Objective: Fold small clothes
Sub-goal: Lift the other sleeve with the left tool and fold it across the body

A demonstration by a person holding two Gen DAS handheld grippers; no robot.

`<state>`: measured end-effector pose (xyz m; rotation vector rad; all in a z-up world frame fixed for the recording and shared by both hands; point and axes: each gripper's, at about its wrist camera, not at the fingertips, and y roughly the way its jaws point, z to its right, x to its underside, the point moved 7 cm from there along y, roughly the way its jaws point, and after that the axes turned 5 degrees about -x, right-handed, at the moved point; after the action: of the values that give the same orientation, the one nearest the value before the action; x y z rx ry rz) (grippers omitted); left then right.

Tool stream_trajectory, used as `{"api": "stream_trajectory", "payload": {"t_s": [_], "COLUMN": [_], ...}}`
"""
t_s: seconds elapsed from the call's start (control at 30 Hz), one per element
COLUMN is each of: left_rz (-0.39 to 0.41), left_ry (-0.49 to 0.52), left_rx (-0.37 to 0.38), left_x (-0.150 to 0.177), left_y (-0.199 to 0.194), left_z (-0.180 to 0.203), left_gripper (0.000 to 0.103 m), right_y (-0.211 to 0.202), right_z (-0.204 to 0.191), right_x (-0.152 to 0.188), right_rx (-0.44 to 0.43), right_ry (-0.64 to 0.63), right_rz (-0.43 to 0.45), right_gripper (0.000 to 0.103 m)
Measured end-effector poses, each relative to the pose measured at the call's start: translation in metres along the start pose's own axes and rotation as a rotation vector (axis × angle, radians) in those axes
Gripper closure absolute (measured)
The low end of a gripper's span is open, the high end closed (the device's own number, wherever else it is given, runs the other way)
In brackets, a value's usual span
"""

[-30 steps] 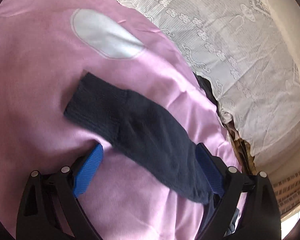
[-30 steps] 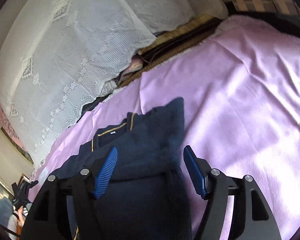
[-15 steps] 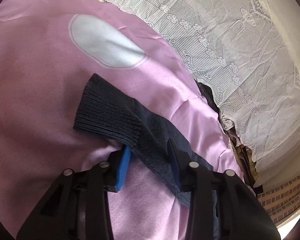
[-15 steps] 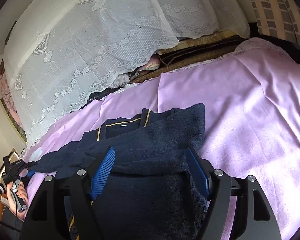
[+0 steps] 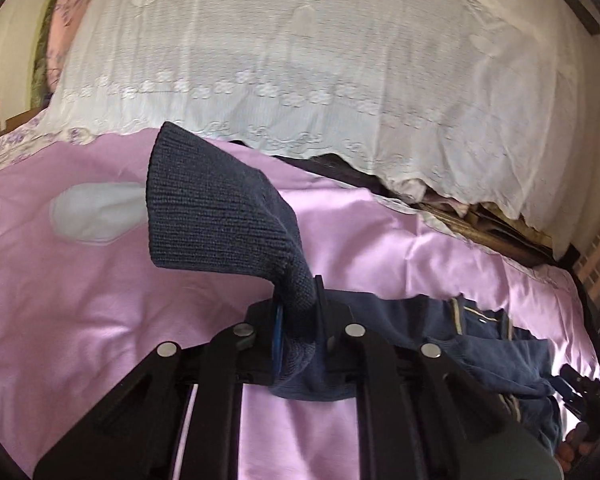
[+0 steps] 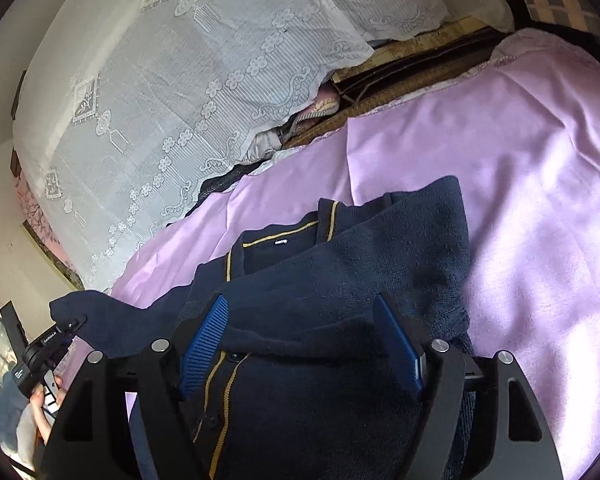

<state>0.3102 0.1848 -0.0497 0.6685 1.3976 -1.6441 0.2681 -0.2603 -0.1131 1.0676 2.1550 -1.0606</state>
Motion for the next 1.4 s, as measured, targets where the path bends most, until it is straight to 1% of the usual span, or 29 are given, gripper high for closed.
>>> {"api": "stream_trajectory", "payload": {"t_s": [0.13,0.2,0.3,0.5,0.53,0.67,0.77,0.9,1.03,1.17,1.23,1.27,1.33,1.37,1.4], "left_rz": [-0.031,-0.038,-0.045,-0.049,-0.051,-0.056,-0.067,-0.106,-0.153,-0.216,-0.230,-0.236,-0.246,-0.245,-0.240], "left_ry": [0.047,0.073,0.135,0.215,0.230,0.282,0.315,0.359,0.396,0.448,0.472,0.477,0.476,0.475,0.476], "left_rx": [0.048,0.061,0.082,0.116,0.123,0.157,0.187,0.213,0.219,0.209,0.204,0.209,0.224,0.228,0.229], "left_x": [-0.003,-0.003,-0.002,0.006,0.009,0.021,0.034,0.060,0.089,0.121,0.130,0.132,0.132,0.132,0.132], "left_y": [0.004,0.006,0.006,0.003,0.003,0.000,0.000,0.009,0.023,0.040,0.043,0.043,0.042,0.041,0.039], "left_z": [0.043,0.061,0.102,0.166,0.181,0.221,0.250,0.286,0.307,0.317,0.319,0.320,0.322,0.322,0.323], "left_gripper": [0.092,0.092,0.092,0.092,0.092,0.092,0.092,0.092,0.092,0.091,0.090,0.088,0.070,0.051,0.041], "right_y": [-0.002,-0.006,-0.011,-0.013,-0.013,-0.019,-0.022,-0.024,-0.027,-0.030,-0.029,-0.028,-0.027,-0.026,-0.026], "right_z": [0.008,0.013,0.019,0.031,0.034,0.039,0.042,0.046,0.056,0.065,0.069,0.070,0.069,0.068,0.067], "right_x": [-0.005,-0.010,-0.016,-0.020,-0.021,-0.024,-0.026,-0.029,-0.033,-0.034,-0.033,-0.033,-0.032,-0.032,-0.031], "right_rx": [-0.012,-0.009,-0.019,-0.039,-0.045,-0.051,-0.054,-0.060,-0.061,-0.065,-0.068,-0.069,-0.069,-0.069,-0.070], "right_ry": [0.045,0.063,0.097,0.167,0.182,0.214,0.228,0.247,0.289,0.334,0.354,0.359,0.358,0.354,0.348], "right_rz": [0.008,0.027,0.047,0.053,0.054,0.076,0.085,0.093,0.108,0.117,0.115,0.113,0.109,0.107,0.104], "right_gripper": [0.027,0.027,0.027,0.027,0.027,0.027,0.027,0.027,0.027,0.027,0.027,0.027,0.027,0.027,0.027]}}
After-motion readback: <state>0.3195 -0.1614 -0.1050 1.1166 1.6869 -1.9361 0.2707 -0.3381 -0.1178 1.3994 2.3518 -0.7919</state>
